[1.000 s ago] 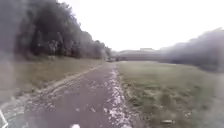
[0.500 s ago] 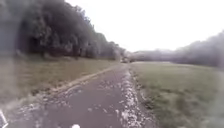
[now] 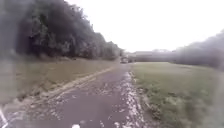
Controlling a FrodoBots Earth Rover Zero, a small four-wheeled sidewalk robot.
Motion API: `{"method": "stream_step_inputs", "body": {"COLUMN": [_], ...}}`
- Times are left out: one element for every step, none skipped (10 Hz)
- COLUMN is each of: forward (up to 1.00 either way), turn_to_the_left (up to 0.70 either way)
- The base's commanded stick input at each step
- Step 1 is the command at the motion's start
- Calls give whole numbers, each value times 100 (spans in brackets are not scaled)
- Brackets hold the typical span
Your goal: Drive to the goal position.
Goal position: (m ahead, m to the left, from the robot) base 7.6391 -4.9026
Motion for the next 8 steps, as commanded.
{"method": "stream_step_inputs", "body": {"forward": [100, 100, 100, 100, 100, 100, 100, 100], "turn_to_the_left": [0, 0, 0, 0, 0, 0, -2, -10]}}
